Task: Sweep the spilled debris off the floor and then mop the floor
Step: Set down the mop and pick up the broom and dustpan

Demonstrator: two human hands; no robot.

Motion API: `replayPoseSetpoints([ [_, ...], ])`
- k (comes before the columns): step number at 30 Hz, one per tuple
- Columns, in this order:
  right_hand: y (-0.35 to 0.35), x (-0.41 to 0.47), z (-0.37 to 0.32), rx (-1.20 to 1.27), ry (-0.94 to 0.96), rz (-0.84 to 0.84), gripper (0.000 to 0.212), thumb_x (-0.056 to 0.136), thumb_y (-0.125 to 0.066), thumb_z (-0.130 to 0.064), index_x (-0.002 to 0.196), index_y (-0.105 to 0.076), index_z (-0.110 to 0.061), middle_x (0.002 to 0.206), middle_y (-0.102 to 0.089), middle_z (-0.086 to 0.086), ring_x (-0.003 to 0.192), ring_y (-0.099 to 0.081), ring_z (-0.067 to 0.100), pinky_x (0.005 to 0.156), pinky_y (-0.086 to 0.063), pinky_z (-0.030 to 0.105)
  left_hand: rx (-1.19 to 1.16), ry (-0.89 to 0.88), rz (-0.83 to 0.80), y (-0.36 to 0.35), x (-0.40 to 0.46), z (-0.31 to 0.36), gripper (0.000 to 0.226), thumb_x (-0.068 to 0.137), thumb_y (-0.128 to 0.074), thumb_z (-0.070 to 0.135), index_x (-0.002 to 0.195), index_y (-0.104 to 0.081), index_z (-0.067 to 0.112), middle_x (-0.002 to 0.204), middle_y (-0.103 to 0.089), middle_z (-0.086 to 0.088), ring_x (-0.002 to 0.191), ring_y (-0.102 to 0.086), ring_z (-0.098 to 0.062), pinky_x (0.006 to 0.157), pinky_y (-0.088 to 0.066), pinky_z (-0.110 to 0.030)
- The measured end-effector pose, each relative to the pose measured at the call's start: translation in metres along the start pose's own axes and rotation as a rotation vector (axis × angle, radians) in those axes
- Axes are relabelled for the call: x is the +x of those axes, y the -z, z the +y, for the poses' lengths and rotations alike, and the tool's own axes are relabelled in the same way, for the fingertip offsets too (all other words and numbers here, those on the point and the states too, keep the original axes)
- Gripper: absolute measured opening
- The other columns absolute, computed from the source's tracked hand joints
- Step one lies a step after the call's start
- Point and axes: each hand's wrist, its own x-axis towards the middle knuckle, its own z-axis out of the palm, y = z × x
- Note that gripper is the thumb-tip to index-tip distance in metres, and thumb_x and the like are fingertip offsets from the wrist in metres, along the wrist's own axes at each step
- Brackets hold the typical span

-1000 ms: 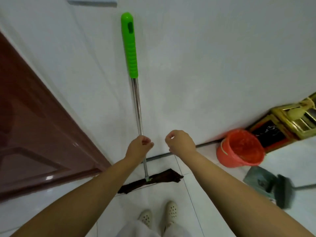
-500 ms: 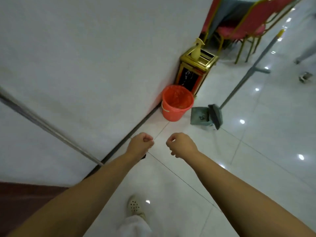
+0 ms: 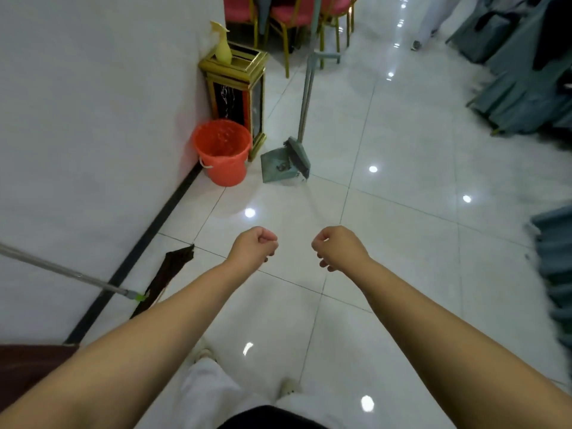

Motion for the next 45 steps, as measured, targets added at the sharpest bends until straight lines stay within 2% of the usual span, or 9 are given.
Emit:
replayPoseSetpoints([
  [7,0.050,-0.035,0.091,0.044,-0.039,0.033,0.018,0.088,-0.047,-0.018,0.091,-0.064,-0.015,0.086,-0.073,0.009,0.078,-0.073,0.025,0.080,-0.059,0.042,-0.029,-0.019,-0.046,-0.087,-0.051,0.005,0.013,0.086,-0.061,0.006,0.082,-0.062,0.019,0.075,-0.063,0.001,0.071,-0.063,-0.013,0.064,-0.050,-0.023],
  [17,0.061,-0.005,0.089,0.046,0.029,-0.016,0.019,0.086,-0.046,-0.017,0.090,-0.065,-0.016,0.083,-0.073,0.008,0.078,-0.073,0.025,0.080,-0.059,0.041,-0.006,0.000,0.031,-0.096,-0.032,0.026,0.009,0.087,-0.058,0.003,0.087,-0.061,0.012,0.079,-0.061,-0.004,0.070,-0.059,-0.013,0.065,-0.049,-0.023],
  [26,0.111,0.092,0.040,-0.014,0.016,-0.022,0.022,0.088,-0.047,-0.015,0.097,-0.067,-0.011,0.087,-0.071,0.009,0.080,-0.072,0.025,0.082,-0.058,0.041,-0.015,0.005,0.021,-0.098,0.077,0.080,0.012,0.087,-0.058,0.004,0.083,-0.061,0.015,0.081,-0.062,-0.005,0.074,-0.061,-0.016,0.067,-0.050,-0.025],
  [33,0.157,0.181,-0.004,-0.011,0.013,0.045,0.022,0.088,-0.048,-0.015,0.097,-0.068,-0.010,0.083,-0.071,0.009,0.078,-0.072,0.025,0.080,-0.059,0.041,-0.019,-0.013,0.009,-0.088,0.179,0.135,0.016,0.087,-0.058,0.002,0.080,-0.059,0.016,0.077,-0.060,-0.004,0.072,-0.059,-0.017,0.067,-0.048,-0.027],
  [38,0.193,0.231,-0.010,0.011,-0.009,0.101,0.023,0.086,-0.048,-0.014,0.095,-0.068,-0.009,0.082,-0.072,0.008,0.078,-0.071,0.025,0.078,-0.059,0.042,-0.001,-0.015,-0.019,-0.100,0.241,0.170,0.010,0.087,-0.059,0.003,0.085,-0.061,0.012,0.079,-0.060,-0.005,0.074,-0.060,-0.018,0.068,-0.050,-0.028],
  [45,0.254,0.325,-0.012,0.045,-0.021,0.067,0.020,0.086,-0.048,-0.014,0.091,-0.068,-0.013,0.079,-0.072,0.007,0.077,-0.073,0.025,0.077,-0.060,0.041,0.017,0.013,-0.028,-0.134,0.334,0.215,0.015,0.088,-0.060,0.005,0.080,-0.059,0.018,0.080,-0.061,-0.004,0.077,-0.060,-0.018,0.066,-0.048,-0.025],
])
